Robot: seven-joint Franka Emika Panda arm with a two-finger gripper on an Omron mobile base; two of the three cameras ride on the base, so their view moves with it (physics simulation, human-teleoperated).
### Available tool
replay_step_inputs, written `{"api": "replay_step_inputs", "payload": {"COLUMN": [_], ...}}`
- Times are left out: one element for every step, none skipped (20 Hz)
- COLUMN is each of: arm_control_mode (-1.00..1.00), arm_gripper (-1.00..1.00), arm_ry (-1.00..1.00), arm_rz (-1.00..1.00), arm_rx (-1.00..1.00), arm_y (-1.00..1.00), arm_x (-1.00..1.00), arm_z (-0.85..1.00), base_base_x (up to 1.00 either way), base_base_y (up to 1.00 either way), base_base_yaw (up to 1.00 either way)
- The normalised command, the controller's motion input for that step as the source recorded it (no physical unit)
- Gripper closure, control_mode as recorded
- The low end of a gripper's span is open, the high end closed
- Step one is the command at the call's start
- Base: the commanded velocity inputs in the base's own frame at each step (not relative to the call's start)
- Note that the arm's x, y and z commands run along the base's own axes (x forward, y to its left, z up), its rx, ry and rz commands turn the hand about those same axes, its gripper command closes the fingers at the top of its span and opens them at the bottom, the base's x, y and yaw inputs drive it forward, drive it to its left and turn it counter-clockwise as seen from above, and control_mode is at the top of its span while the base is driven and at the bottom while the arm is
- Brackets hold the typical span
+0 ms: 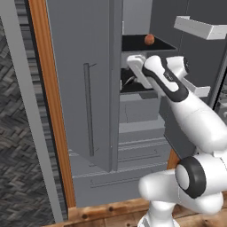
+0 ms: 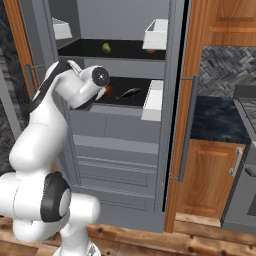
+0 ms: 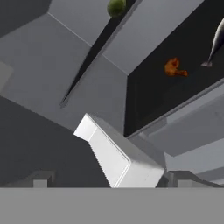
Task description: Gather the cucumber and onion from the fridge and place them on a tray on the dining counter. Then gather the fish and chicken drumstick from the fridge and place them on the other tray.
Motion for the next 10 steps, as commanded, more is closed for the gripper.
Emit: {"api": "replay_step_inputs", "payload": {"arm_control_mode": [-1.00,-1.00,-1.00,-1.00,-1.00,-1.00,-1.00,-1.00,-1.00,-1.00], "arm_gripper": [-1.00,-1.00,-1.00,-1.00,-1.00,-1.00,-1.00,-1.00,-1.00,-1.00], "arm_ry": [0.04,0.04,0.05,0.05,0.07,0.08,0.08,0.08,0.07,0.07], "arm_rz": [0.04,0.05,0.06,0.08,0.09,0.11,0.13,0.13,0.15,0.16], "arm_rx": [0.04,0.05,0.05,0.06,0.07,0.09,0.09,0.10,0.12,0.12], "arm_y": [0.34,0.31,0.29,0.31,0.28,0.25,0.24,0.20,0.18,0.18], "arm_x": [0.54,0.52,0.52,0.51,0.51,0.51,0.52,0.48,0.41,0.35], "arm_z": [-0.15,-0.13,-0.11,-0.10,-0.06,-0.03,-0.04,-0.04,-0.02,-0.02], "base_base_x": [0.00,0.00,0.00,0.00,0.00,0.00,0.00,0.00,0.00,0.00], "base_base_y": [0.00,0.00,0.00,0.00,0.00,0.00,0.00,0.00,0.00,0.00], "base_base_yaw": [0.00,0.00,0.00,0.00,0.00,0.00,0.00,0.00,0.00,0.00]}}
